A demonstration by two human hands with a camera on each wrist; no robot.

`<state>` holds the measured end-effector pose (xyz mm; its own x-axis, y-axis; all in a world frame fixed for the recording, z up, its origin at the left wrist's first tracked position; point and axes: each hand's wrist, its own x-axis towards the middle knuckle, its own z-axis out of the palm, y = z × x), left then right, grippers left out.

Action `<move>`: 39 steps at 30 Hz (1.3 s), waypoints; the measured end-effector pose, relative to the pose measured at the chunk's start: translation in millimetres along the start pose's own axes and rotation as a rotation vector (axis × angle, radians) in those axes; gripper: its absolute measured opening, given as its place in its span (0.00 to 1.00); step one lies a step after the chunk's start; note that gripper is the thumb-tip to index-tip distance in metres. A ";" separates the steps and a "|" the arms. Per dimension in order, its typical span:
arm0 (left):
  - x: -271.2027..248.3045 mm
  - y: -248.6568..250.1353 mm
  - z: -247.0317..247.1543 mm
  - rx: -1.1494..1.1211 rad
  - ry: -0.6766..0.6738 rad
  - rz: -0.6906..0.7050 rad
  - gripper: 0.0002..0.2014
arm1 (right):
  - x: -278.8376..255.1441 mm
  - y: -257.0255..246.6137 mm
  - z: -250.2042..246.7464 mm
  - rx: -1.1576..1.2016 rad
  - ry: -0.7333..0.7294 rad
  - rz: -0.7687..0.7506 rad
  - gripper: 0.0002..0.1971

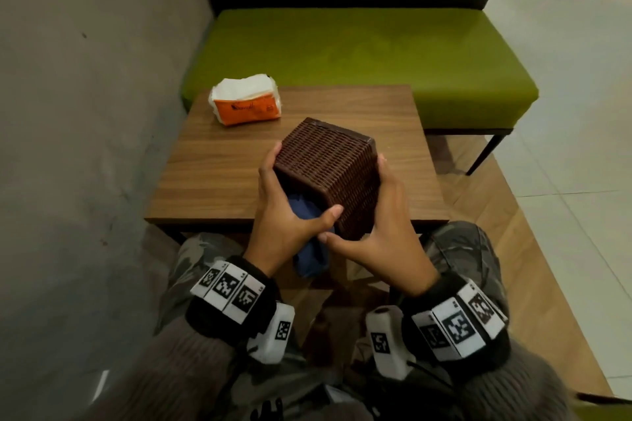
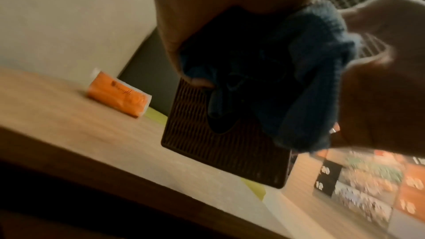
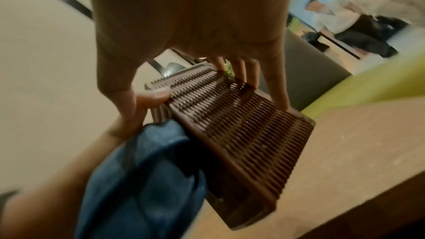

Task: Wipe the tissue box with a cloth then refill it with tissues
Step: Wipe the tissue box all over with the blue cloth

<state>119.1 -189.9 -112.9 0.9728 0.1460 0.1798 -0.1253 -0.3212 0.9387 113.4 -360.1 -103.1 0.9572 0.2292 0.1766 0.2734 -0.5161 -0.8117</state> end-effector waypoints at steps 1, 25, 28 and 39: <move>-0.1 0.4 -1.3 0.005 0.002 0.010 0.56 | 2.3 -0.4 -0.2 0.023 -0.013 0.011 0.67; 34.1 3.0 -39.2 0.144 0.036 0.124 0.09 | 12.5 35.1 -15.6 0.020 0.280 0.121 0.53; 45.8 31.1 -35.8 0.013 0.124 0.145 0.04 | 7.2 33.0 -7.9 -0.050 0.259 0.091 0.51; 21.4 49.5 25.1 0.628 -0.083 -0.030 0.27 | -1.4 33.6 16.7 0.010 0.206 0.030 0.50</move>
<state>138.5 -226.1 -69.9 0.9892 0.0988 0.1087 0.0164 -0.8095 0.5870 119.7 -364.0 -139.9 0.9643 0.0400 0.2618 0.2448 -0.5116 -0.8236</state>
